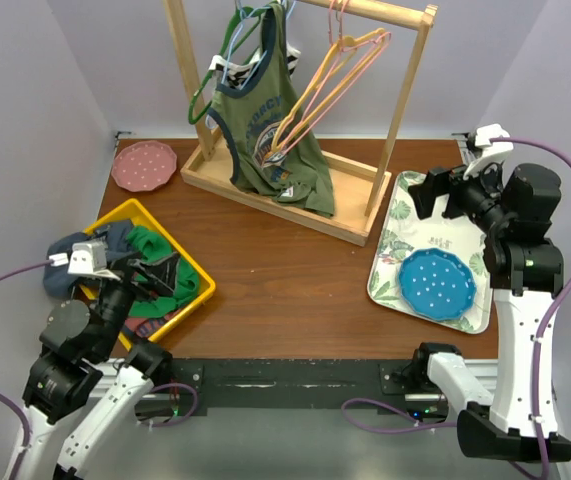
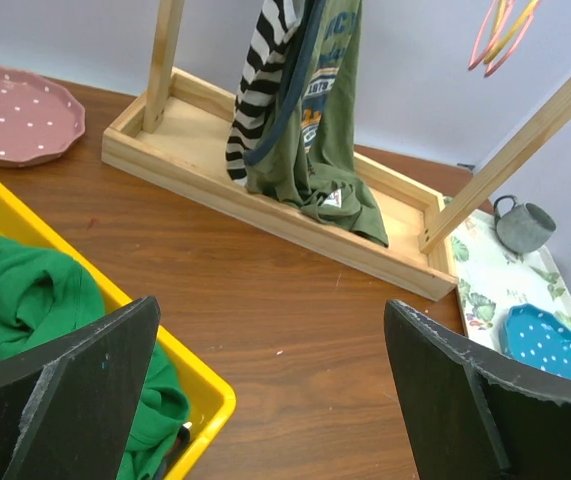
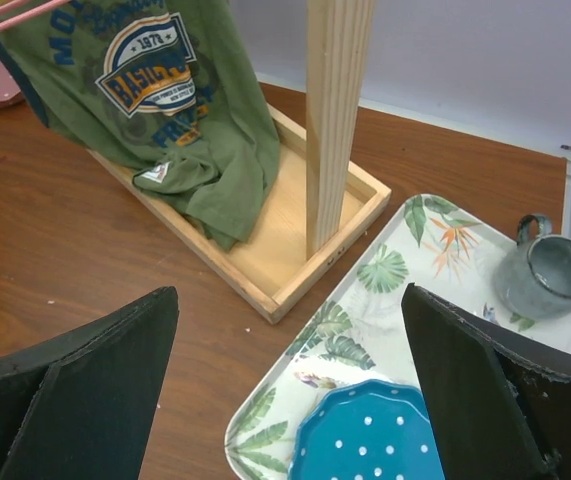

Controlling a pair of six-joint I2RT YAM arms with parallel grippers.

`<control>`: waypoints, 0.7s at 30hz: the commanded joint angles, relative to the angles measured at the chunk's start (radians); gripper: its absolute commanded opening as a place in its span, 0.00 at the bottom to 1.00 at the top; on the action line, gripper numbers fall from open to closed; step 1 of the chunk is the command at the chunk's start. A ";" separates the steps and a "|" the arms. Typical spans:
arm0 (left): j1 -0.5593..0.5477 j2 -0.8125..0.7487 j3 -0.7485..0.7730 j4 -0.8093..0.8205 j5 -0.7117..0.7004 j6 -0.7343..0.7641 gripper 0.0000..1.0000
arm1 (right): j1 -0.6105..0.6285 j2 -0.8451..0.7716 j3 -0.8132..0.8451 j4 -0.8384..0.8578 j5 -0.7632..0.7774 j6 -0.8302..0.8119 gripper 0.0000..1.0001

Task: Place the tank top on the hanger

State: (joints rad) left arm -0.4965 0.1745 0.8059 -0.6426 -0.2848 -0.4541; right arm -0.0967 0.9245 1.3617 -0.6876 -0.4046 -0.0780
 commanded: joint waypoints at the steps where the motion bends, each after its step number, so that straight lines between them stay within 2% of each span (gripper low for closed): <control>1: 0.006 0.022 -0.046 0.072 0.001 -0.012 1.00 | -0.001 -0.016 -0.016 0.034 -0.030 0.015 0.99; 5: 0.006 0.083 -0.109 0.141 -0.001 -0.009 1.00 | -0.001 -0.012 -0.056 0.040 -0.109 -0.022 0.99; 8: 0.006 0.135 -0.175 0.237 0.001 -0.009 1.00 | -0.001 -0.001 -0.136 0.027 -0.398 -0.167 0.99; 9: 0.006 0.169 -0.188 0.260 -0.008 -0.018 1.00 | -0.001 0.016 -0.188 -0.008 -0.484 -0.286 0.99; 10: 0.006 0.189 -0.212 0.282 -0.019 -0.024 1.00 | 0.000 0.028 -0.229 -0.003 -0.652 -0.308 0.99; 11: 0.007 0.212 -0.220 0.319 -0.045 -0.029 1.00 | 0.000 0.040 -0.274 0.029 -0.715 -0.307 0.99; 13: 0.010 0.301 -0.226 0.345 -0.068 -0.050 1.00 | -0.001 0.063 -0.401 0.153 -0.784 -0.281 0.99; 15: 0.022 0.405 -0.218 0.366 -0.079 -0.064 1.00 | 0.000 0.063 -0.478 0.241 -0.746 -0.282 0.99; 18: 0.126 0.532 -0.183 0.374 -0.018 -0.098 1.00 | 0.000 0.088 -0.521 0.273 -0.749 -0.296 0.99; 19: 0.236 0.557 -0.183 0.382 0.027 -0.109 1.00 | 0.000 0.100 -0.516 0.270 -0.752 -0.299 0.99; 21: 0.376 0.618 -0.201 0.426 0.209 -0.167 1.00 | 0.000 0.105 -0.497 0.220 -0.740 -0.347 0.99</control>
State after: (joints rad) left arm -0.3359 0.7078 0.5858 -0.3298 -0.2646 -0.5175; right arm -0.0975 1.0462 0.8288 -0.5362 -1.0645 -0.3397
